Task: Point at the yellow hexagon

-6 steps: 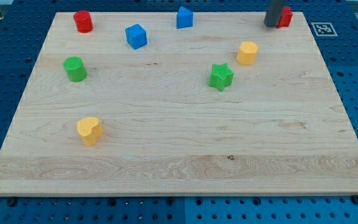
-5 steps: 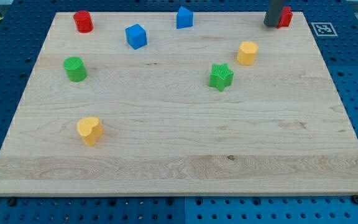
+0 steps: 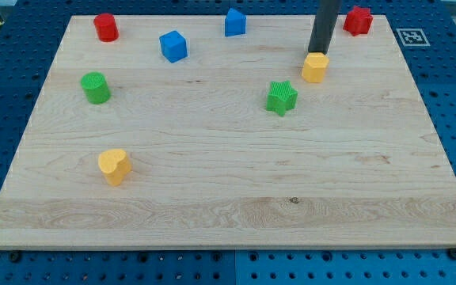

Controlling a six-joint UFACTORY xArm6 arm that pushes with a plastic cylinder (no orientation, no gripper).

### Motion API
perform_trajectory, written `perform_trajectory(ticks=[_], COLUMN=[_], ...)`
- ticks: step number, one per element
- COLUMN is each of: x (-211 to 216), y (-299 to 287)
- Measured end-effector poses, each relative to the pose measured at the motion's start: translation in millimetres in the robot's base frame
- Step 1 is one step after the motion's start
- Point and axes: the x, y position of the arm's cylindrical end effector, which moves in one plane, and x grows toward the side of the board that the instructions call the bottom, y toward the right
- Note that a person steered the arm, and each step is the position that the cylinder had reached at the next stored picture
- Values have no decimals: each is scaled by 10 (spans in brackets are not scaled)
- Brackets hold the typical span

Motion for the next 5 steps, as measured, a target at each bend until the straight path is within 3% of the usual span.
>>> perform_trajectory(ticks=[5], x=[4], y=[-272])
